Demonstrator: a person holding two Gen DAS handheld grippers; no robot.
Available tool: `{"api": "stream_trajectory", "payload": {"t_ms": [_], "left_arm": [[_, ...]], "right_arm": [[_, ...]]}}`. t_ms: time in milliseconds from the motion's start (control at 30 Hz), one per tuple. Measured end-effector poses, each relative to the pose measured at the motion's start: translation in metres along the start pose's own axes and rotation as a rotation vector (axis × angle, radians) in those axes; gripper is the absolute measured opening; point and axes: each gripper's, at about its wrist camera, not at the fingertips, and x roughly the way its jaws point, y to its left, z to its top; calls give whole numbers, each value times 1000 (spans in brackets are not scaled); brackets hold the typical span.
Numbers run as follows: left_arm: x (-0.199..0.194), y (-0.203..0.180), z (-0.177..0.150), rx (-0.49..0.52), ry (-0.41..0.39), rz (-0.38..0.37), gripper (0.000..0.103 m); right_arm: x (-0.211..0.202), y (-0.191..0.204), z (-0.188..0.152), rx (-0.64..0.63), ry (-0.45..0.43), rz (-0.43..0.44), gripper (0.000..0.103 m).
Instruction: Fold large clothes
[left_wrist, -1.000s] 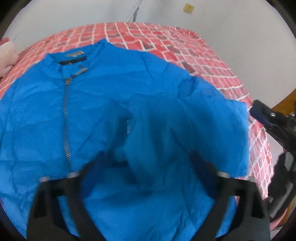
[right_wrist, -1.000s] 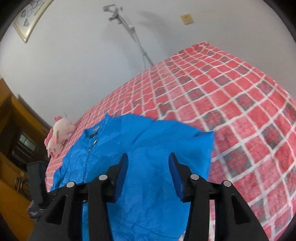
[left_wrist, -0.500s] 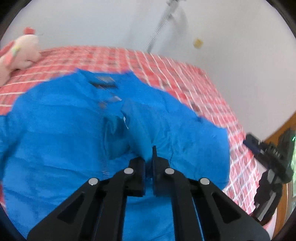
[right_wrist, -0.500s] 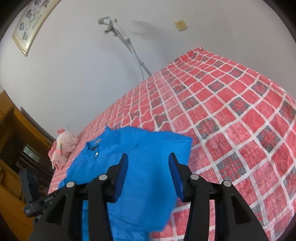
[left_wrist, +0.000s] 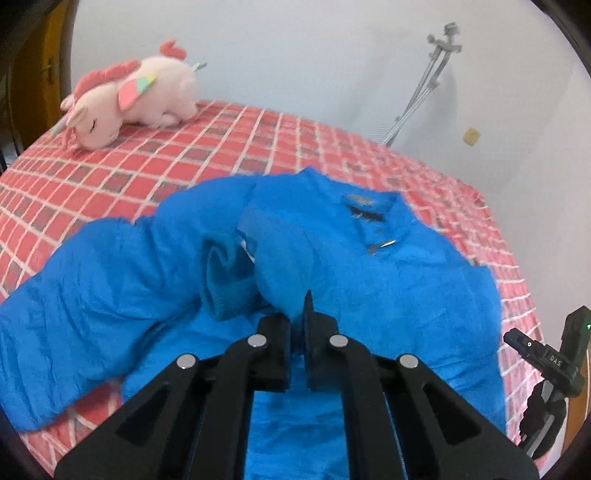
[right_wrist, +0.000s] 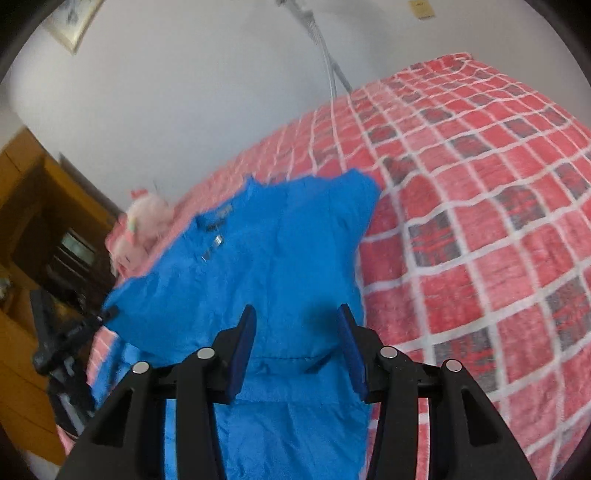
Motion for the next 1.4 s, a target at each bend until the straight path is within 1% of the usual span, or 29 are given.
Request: {"api": "stream_trajectory", "payload": {"t_ms": [100, 133, 167, 200, 233, 267, 300, 333, 400, 433, 467, 500, 533, 567, 600, 633, 667, 700, 767, 833, 900, 1000, 1067, 1200, 1300, 1400], "left_arm": [[21, 11, -5, -7, 61, 28, 5], [28, 14, -9, -7, 79, 39, 7], [34, 15, -13, -5, 95, 50, 11], [41, 17, -17, 1, 111, 66, 13], [46, 18, -20, 8, 119, 72, 14], [49, 19, -22, 11, 124, 70, 15], [51, 22, -21, 6, 126, 63, 15], [49, 24, -20, -7, 128, 52, 16], [43, 29, -18, -24, 128, 46, 22], [37, 31, -16, -32, 118, 59, 27], [28, 32, -14, -44, 96, 74, 29], [14, 32, -11, -51, 55, 97, 31], [-3, 28, -9, -41, -2, 122, 35], [-17, 23, -7, -22, -54, 138, 39], [-26, 17, -6, -2, -90, 144, 41], [-35, 10, -6, 18, -119, 141, 45], [-40, 2, -6, 34, -137, 126, 47], [-42, -9, -7, 57, -143, 93, 48], [-32, -27, -10, 95, -126, 58, 49], [-16, -41, -15, 125, -103, 37, 49], [4, -48, -22, 157, -71, 41, 49], [29, -44, -30, 174, -28, 89, 49], [42, -35, -32, 168, -3, 119, 48], [56, -25, -37, 183, 52, 120, 48], [63, -27, -42, 207, 63, 141, 48], [61, -28, -43, 204, 48, 153, 48]], "right_arm": [[15, 5, -6, -34, 29, -79, 46], [18, 6, -7, -40, 37, -104, 46], [20, 6, -7, -44, 45, -129, 45], [23, 6, -8, -51, 57, -168, 46], [27, 4, -10, -50, 74, -194, 50], [31, 0, -12, -36, 95, -193, 51], [35, -6, -14, -7, 106, -172, 51], [34, -9, -13, -1, 104, -159, 51], [31, -10, -13, 4, 97, -143, 51], [29, -9, -13, 1, 93, -141, 50], [27, -9, -13, 5, 90, -144, 50], [19, -6, -12, 8, 76, -160, 50], [10, -1, -11, -5, 52, -177, 50], [-5, 10, -9, -34, 3, -202, 50], [-14, 20, -8, -55, -28, -220, 50], [-23, 31, -7, -75, -55, -226, 50], [-29, 45, -6, -96, -71, -217, 50], [-29, 57, -2, -112, -75, -209, 50], [-23, 89, -1, -151, -78, -207, 50], [-8, 113, 1, -181, -72, -210, 50], [14, 129, -4, -220, -70, -224, 50], [45, 133, -14, -256, -47, -254, 50], [60, 126, -23, -256, -14, -263, 50], [84, 110, -32, -253, 45, -292, 47], [91, 109, -36, -270, 52, -306, 47], [91, 110, -40, -281, 40, -314, 47]]}}
